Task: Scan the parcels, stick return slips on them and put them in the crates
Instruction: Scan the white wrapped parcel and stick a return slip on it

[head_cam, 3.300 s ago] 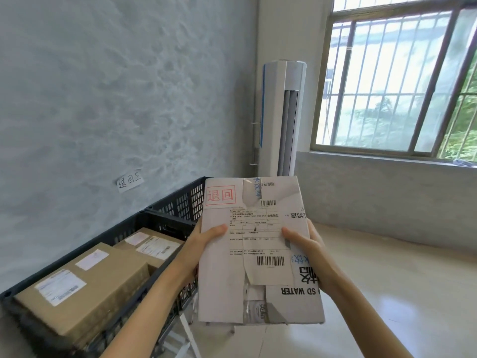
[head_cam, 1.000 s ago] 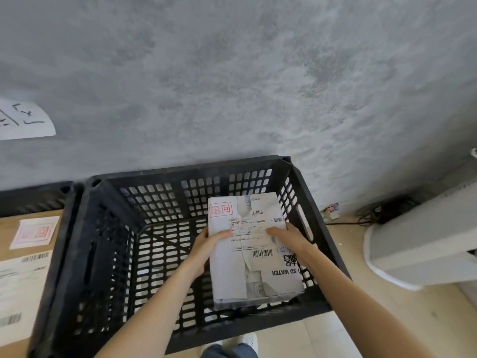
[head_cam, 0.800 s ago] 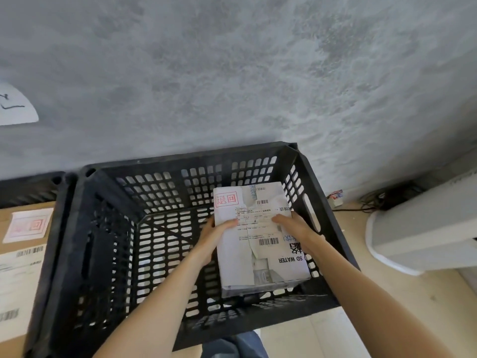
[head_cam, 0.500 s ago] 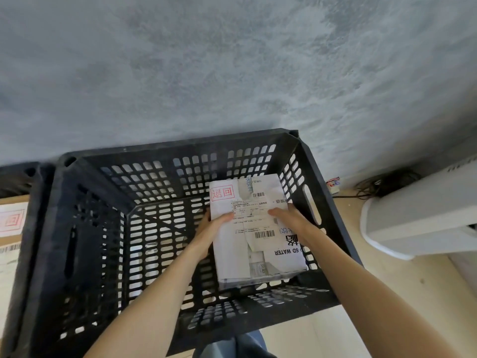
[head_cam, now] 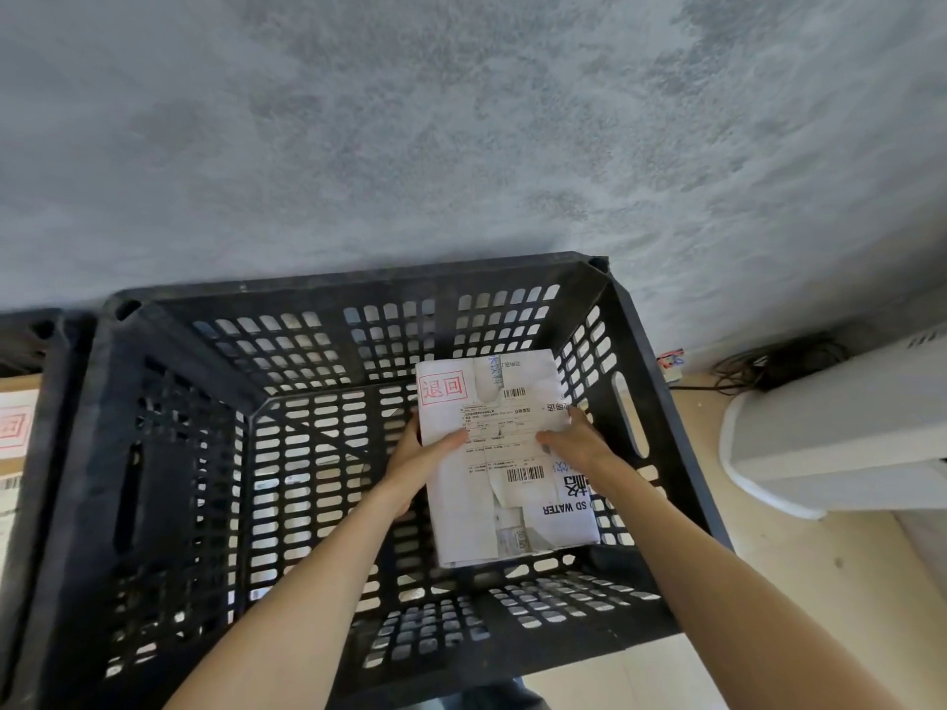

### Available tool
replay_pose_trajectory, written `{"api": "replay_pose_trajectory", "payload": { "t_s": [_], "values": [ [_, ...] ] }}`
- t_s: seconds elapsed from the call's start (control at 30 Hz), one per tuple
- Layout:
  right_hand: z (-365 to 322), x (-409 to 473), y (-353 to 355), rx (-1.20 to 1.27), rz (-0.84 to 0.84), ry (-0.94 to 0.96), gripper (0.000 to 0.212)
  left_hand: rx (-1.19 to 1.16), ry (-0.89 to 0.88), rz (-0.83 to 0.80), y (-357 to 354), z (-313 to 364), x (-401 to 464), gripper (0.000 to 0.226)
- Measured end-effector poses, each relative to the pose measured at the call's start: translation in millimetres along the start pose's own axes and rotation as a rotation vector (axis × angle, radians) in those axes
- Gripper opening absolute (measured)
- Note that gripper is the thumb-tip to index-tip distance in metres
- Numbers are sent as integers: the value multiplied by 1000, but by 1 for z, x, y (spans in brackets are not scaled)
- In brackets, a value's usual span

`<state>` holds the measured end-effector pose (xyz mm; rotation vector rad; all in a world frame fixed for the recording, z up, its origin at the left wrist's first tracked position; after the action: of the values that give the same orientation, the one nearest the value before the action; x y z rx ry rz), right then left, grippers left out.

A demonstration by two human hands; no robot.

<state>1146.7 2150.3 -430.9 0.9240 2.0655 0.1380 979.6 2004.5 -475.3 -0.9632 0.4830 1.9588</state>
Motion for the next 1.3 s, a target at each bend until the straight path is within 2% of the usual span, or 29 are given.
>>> {"api": "replay_pose_trajectory", "payload": {
  "t_s": [0.23,0.47,0.57,0.7,0.87,1.03,1.3],
  "values": [
    [-2,0,0,-105,6,58,54,-5,15,-11,1,-1,-1,64],
    [-23,-13,-1,-605,17,360,63,28,-1,-55,-8,5,-5,60],
    [-25,-17,0,-759,1,390,58,11,18,-61,-7,4,-6,55],
    [-44,-24,3,-981,84,532,47,-15,39,-62,-5,9,-8,55],
    [-81,-23,19,-1068,133,727,50,-12,33,-103,-10,14,-9,47],
    [-104,-22,28,-1184,194,849,40,3,36,-131,-18,16,-9,42],
    [-111,-15,29,-1235,188,845,41,9,27,-111,-21,15,-11,32]
  ]
}}
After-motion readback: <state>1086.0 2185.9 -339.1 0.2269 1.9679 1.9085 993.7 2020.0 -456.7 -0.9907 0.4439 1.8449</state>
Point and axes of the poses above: each hand's wrist, its own x-axis towards the middle knuckle, its own y-axis out of the back of the hand, z = x × y, the point moved 4 cm from there along x, towards the middle knuckle, and after that the axes turned 11 degrees about y, right-handed, at the moved point
